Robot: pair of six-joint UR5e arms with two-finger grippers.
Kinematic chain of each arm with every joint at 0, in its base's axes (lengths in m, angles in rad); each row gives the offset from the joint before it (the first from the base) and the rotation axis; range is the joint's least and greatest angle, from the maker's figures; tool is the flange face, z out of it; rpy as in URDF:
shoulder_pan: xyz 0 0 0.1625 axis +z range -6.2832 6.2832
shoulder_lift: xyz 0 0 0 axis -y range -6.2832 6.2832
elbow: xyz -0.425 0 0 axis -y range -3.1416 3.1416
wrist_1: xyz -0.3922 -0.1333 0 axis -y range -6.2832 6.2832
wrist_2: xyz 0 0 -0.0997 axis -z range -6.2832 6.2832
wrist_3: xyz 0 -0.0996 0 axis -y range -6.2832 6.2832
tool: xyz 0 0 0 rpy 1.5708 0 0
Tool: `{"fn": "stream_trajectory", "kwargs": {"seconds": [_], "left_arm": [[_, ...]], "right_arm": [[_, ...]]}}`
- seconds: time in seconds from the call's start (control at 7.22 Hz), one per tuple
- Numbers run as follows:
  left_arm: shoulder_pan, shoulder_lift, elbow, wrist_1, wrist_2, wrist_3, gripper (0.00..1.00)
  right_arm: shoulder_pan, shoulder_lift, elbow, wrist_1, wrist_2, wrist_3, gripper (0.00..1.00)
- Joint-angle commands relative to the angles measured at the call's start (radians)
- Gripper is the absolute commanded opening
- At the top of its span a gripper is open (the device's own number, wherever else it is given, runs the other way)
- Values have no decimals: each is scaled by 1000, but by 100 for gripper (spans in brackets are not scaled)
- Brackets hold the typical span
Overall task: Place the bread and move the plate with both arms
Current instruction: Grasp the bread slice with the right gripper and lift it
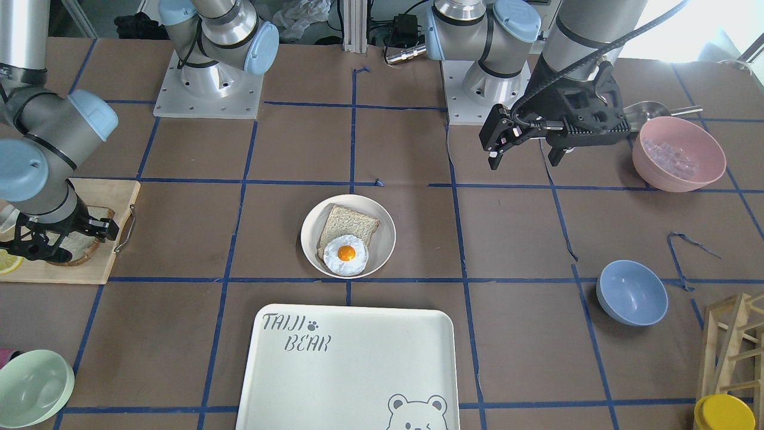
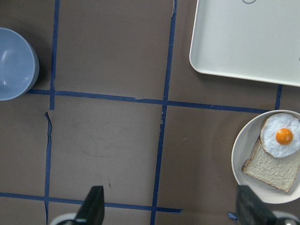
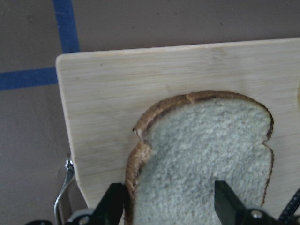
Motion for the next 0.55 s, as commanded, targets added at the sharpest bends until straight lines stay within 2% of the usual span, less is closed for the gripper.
{"fn": "stream_trajectory", "kwargs": {"seconds": [0.0, 0.14, 0.28, 0.42], "left_arm": [[0, 0, 0, 0, 0, 1, 100], [0, 0, 0, 0, 0, 1, 100], [0, 0, 0, 0, 0, 1, 100], [-1, 0, 0, 0, 0, -1, 100]], "right_arm": [[0, 1, -1, 1, -6, 3, 36], [0, 1, 1, 1, -6, 4, 24], [0, 0, -1, 4, -8, 7, 4], [0, -5, -2, 7, -27, 4, 0]]}}
